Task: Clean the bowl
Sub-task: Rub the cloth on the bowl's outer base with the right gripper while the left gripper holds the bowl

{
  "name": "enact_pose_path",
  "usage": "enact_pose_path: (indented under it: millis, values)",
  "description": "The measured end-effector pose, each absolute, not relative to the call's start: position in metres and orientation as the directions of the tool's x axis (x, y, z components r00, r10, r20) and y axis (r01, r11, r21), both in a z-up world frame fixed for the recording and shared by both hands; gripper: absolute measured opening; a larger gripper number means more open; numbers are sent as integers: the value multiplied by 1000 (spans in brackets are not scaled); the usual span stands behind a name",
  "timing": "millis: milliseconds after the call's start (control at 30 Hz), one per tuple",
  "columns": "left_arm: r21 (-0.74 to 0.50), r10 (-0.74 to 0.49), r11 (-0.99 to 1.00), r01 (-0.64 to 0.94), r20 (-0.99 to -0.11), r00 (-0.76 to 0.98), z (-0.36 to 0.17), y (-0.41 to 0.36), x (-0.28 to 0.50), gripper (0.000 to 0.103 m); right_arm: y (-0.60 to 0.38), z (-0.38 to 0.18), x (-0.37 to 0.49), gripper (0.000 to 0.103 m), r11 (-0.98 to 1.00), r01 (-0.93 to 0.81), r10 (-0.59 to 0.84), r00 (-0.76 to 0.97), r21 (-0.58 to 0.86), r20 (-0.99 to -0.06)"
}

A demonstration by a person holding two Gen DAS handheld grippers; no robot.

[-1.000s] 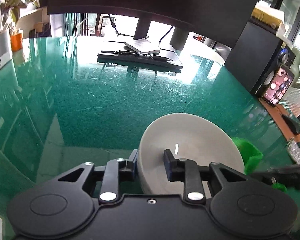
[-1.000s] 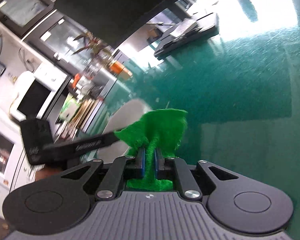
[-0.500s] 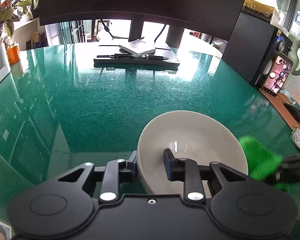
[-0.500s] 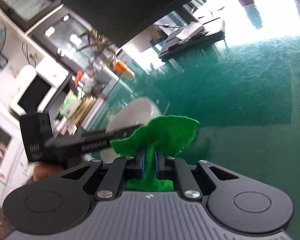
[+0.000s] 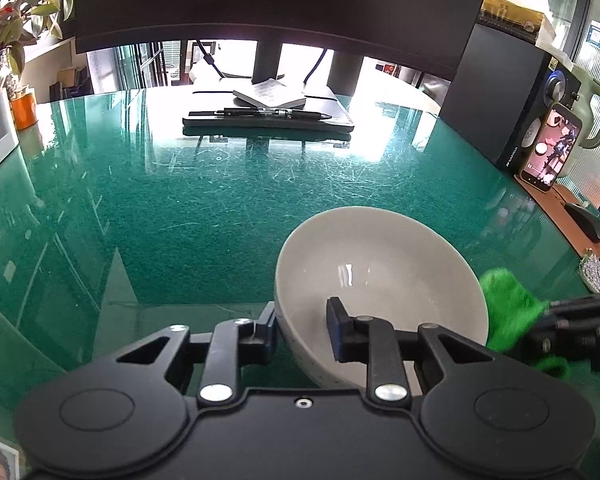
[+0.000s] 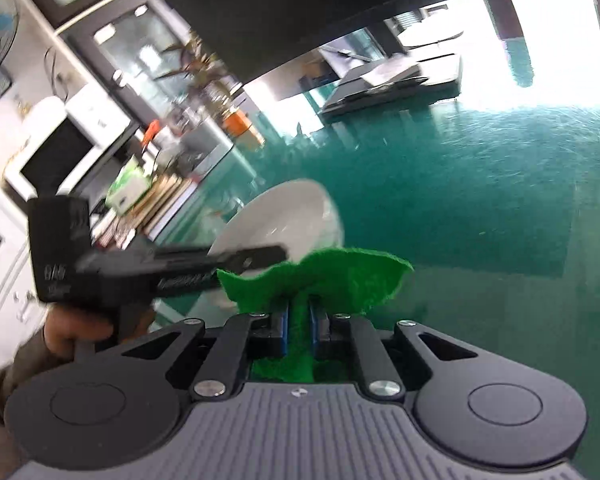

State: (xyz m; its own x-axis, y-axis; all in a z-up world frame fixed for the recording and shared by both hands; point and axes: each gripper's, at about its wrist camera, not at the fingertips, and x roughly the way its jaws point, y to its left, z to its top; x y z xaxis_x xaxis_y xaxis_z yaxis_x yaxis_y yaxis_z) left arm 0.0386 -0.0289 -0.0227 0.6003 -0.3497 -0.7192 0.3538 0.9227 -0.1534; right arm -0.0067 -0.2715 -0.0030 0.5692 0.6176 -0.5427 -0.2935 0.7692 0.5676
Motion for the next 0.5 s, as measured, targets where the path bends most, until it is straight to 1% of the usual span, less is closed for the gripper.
enact_pose_path:
  millis: [100, 333, 500]
  values:
    - [-153, -349, 923, 353, -720, 600, -23, -29, 39, 25, -270, -4, -8, 12, 787, -287, 596, 580, 546, -555]
    - [-152, -348, 923, 352, -720, 601, -22, -29, 38, 25, -232, -5, -24, 12, 726, -407, 687, 473, 555, -552]
    - [-158, -358, 919, 362, -721, 593, -22, -29, 39, 26, -228, -5, -19, 10, 724, -393, 688, 471, 567, -552]
